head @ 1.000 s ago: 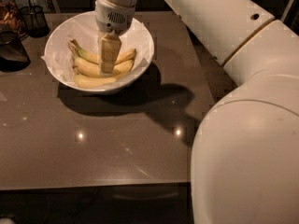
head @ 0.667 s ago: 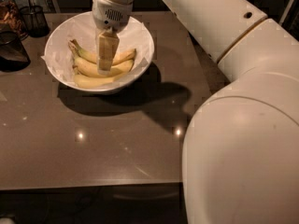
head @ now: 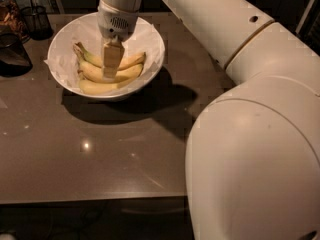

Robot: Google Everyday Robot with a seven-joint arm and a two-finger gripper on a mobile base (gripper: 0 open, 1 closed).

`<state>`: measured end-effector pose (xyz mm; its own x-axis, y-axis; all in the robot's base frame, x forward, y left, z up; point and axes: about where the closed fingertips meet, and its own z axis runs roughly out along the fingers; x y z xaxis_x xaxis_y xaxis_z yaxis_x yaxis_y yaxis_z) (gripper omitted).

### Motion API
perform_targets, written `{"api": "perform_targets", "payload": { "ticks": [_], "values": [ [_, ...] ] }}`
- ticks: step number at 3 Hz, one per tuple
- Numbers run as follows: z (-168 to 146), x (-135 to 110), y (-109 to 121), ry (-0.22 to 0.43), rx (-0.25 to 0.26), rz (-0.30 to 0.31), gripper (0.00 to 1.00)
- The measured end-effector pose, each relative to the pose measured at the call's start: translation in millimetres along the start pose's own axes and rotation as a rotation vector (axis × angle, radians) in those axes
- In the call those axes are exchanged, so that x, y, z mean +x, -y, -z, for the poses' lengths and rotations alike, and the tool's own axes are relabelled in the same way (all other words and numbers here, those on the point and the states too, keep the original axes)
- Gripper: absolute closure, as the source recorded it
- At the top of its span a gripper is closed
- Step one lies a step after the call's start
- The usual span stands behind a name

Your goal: Pick banana from white bowl

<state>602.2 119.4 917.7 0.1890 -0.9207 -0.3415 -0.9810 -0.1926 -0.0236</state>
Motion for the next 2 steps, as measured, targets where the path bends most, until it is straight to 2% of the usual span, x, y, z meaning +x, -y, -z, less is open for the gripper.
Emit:
{"api": "perform_targets", "payload": {
  "ticks": [1, 2],
  "values": [
    [-11.8, 5.9, -1.5, -0.007, -0.025, -0.016, 0.55],
    [-21.4, 12.4, -5.4, -0.017, -0.045, -0.031, 0.49]
  ]
}}
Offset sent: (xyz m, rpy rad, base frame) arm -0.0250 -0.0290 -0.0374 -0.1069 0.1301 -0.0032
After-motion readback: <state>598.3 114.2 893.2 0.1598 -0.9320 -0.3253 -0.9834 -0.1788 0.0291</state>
